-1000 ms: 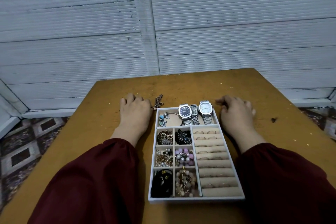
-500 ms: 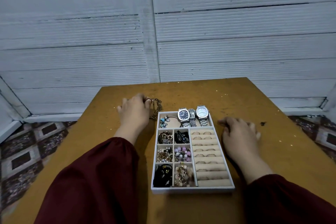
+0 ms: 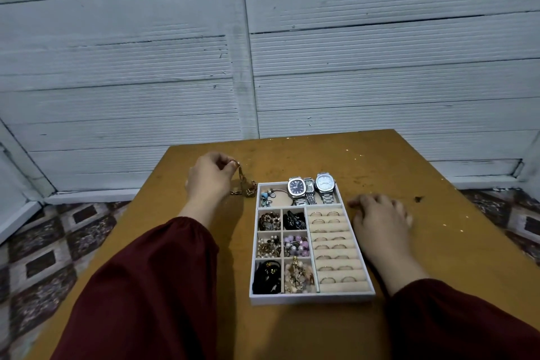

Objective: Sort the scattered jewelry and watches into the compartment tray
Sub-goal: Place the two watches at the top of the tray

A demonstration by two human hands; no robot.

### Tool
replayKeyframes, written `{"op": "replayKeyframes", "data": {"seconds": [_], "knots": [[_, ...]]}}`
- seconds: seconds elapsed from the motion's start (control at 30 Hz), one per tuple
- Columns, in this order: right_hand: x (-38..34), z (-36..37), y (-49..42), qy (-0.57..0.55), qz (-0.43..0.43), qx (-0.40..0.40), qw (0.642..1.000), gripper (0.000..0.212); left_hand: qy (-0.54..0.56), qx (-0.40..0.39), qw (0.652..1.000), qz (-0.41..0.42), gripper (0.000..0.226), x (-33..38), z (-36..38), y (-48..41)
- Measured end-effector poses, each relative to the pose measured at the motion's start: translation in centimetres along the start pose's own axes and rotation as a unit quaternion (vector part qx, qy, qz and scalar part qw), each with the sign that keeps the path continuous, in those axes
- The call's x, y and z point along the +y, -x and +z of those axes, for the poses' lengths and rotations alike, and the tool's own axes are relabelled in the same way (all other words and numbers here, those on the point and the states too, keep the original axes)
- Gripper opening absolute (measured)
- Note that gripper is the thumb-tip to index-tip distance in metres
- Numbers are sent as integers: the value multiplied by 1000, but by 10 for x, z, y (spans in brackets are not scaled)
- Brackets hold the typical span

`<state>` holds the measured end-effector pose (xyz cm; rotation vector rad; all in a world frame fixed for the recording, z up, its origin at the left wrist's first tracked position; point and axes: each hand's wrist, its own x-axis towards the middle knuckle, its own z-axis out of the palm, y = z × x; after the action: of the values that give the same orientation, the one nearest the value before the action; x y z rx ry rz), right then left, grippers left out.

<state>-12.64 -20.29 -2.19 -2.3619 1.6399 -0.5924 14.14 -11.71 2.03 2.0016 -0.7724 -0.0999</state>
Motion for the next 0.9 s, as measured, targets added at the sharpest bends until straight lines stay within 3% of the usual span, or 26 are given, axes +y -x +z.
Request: {"op": "replayKeyframes", "data": {"seconds": [0.3, 0.43, 0.6, 0.77, 0.9], "knots": [[-1, 5, -4, 1, 1, 14, 1000, 30, -146, -29, 989, 21, 13, -16, 3, 7], [-1, 6, -5, 1, -1, 17, 1000, 29, -283, -85, 955, 37, 13, -16, 1, 5], [-1, 7, -6, 7, 3, 15, 1000, 30, -378, -117, 913, 104, 14, -11, 0, 6], [-1, 8, -6, 5, 2, 15, 1000, 30, -409, -125, 895, 128, 13, -10, 0, 9], [0, 8, -5, 4, 3, 20, 1000, 29, -373, -147, 909, 113, 15, -13, -1, 10]]}}
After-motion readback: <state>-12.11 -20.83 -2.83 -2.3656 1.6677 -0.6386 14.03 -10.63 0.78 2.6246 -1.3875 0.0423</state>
